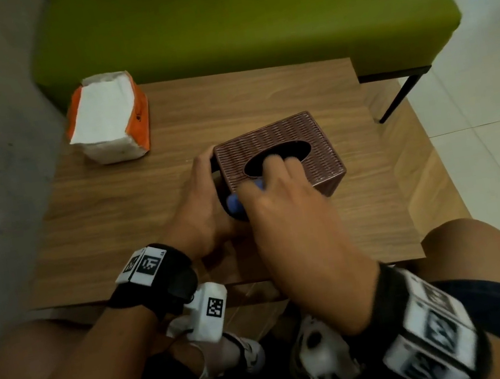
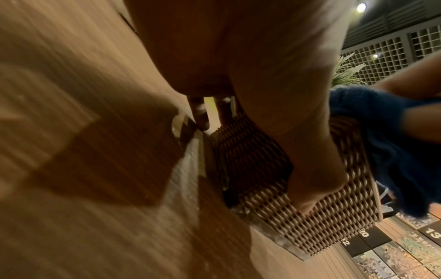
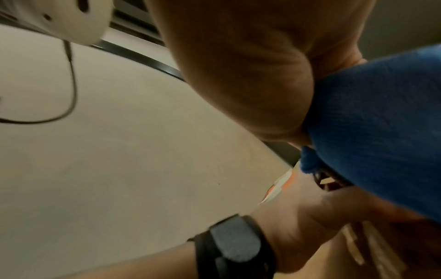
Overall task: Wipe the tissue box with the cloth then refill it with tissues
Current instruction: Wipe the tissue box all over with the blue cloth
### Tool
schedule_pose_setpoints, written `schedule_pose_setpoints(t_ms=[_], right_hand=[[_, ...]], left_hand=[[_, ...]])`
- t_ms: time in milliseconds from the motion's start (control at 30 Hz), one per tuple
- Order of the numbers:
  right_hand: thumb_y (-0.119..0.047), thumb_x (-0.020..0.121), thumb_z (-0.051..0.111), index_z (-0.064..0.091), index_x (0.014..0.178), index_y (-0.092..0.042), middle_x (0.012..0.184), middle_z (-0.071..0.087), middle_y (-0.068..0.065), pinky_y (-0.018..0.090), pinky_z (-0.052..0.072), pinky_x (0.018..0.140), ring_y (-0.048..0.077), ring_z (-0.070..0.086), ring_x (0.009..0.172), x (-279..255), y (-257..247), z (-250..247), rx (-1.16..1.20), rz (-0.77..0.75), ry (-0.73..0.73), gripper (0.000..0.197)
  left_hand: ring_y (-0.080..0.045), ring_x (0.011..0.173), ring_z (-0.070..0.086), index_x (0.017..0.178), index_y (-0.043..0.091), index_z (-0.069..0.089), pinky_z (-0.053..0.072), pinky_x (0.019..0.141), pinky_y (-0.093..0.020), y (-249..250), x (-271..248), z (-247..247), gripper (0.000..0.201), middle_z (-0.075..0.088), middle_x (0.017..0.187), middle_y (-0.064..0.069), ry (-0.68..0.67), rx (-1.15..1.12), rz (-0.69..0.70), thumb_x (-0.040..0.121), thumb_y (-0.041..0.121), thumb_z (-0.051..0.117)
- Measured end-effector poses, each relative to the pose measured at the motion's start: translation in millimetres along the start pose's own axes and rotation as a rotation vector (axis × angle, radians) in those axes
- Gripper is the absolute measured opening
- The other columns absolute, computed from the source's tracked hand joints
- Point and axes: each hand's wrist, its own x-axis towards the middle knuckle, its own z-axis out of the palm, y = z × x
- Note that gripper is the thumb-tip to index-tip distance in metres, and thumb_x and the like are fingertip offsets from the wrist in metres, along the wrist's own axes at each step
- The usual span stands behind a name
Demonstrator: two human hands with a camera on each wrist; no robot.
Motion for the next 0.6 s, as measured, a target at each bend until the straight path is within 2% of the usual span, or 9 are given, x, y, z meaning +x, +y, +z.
schedule_pose_setpoints(t_ms=[67,167,200,300,333,400,500,567,600], right_hand=[[-0.010,0.085,0.076,0.073,0.100,-0.012,0.104,0.056,0.011,0.029,0.031,0.066,0.027,0.054,0.097,-10,-1,2,-0.019,0.017,0.000,0.016],[-0.014,0.100,0.063,0.064,0.123,-0.016,0.126,0.048,0.010,0.030,0.037,0.078,0.028,0.046,0.121,19,-2,2,0.032,-0.028,0.005,0.024],[-0.014,0.102,0.059,0.063,0.127,-0.016,0.130,0.047,0.011,0.031,0.039,0.082,0.029,0.045,0.125,35,-2,1,0.035,-0.008,0.027,0.025],[-0.009,0.102,0.059,0.064,0.124,-0.012,0.132,0.050,0.015,0.035,0.040,0.083,0.033,0.047,0.128,73,-6,-3,-0.004,0.030,0.050,0.023],[-0.009,0.102,0.058,0.065,0.122,-0.011,0.132,0.051,0.016,0.035,0.040,0.082,0.034,0.048,0.128,77,-9,-4,-0.011,0.034,0.042,0.022],[-0.009,0.101,0.058,0.065,0.121,-0.012,0.130,0.051,0.016,0.034,0.039,0.081,0.033,0.047,0.127,75,-8,-3,-0.036,0.018,0.041,0.021],[-0.012,0.099,0.063,0.066,0.120,-0.012,0.129,0.052,0.016,0.036,0.042,0.082,0.035,0.049,0.125,68,22,-8,-0.057,0.059,0.068,0.022],[-0.009,0.099,0.062,0.068,0.119,-0.011,0.127,0.055,0.020,0.039,0.042,0.088,0.038,0.050,0.125,69,58,-17,-0.083,0.171,0.093,0.022],[-0.008,0.100,0.059,0.069,0.119,-0.010,0.126,0.057,0.021,0.040,0.041,0.090,0.039,0.050,0.124,69,75,-25,-0.099,0.223,0.103,0.022]], left_hand=[[0.007,0.132,0.055,0.161,0.040,0.022,0.051,0.109,-0.025,0,-4,1,0.115,0.049,0.149,0.020,-0.016,0.010,0.008,0.070,0.047,0.092],[0.004,0.136,0.053,0.162,0.025,0.025,0.046,0.115,-0.026,0,-7,-1,0.116,0.050,0.150,0.010,-0.017,0.022,0.089,0.067,0.052,0.086],[0.008,0.132,0.053,0.157,0.020,0.031,0.046,0.111,-0.021,3,-6,0,0.111,0.053,0.144,0.011,-0.024,0.036,0.097,0.066,0.053,0.083],[0.013,0.104,0.061,0.140,0.006,0.051,0.049,0.080,-0.010,5,9,2,0.095,0.056,0.109,0.020,-0.008,0.176,0.020,0.066,0.059,0.077],[0.017,0.099,0.059,0.139,0.003,0.052,0.049,0.078,-0.009,8,11,2,0.094,0.056,0.105,0.020,-0.015,0.187,0.003,0.067,0.056,0.078],[0.022,0.107,0.055,0.146,0.009,0.047,0.052,0.089,-0.014,7,10,-1,0.098,0.057,0.117,0.019,-0.027,0.167,0.033,0.066,0.052,0.084],[0.008,0.137,0.047,0.157,0.031,0.030,0.045,0.109,-0.019,3,2,-8,0.126,0.047,0.147,0.020,-0.067,0.078,0.048,0.054,0.047,0.101],[0.006,0.144,0.041,0.161,0.031,0.024,0.040,0.115,-0.022,3,2,-7,0.134,0.042,0.154,0.018,-0.088,0.083,0.050,0.056,0.035,0.106],[0.011,0.143,0.039,0.161,0.032,0.022,0.037,0.114,-0.017,4,2,-6,0.133,0.041,0.155,0.019,-0.091,0.086,0.047,0.058,0.031,0.106]])
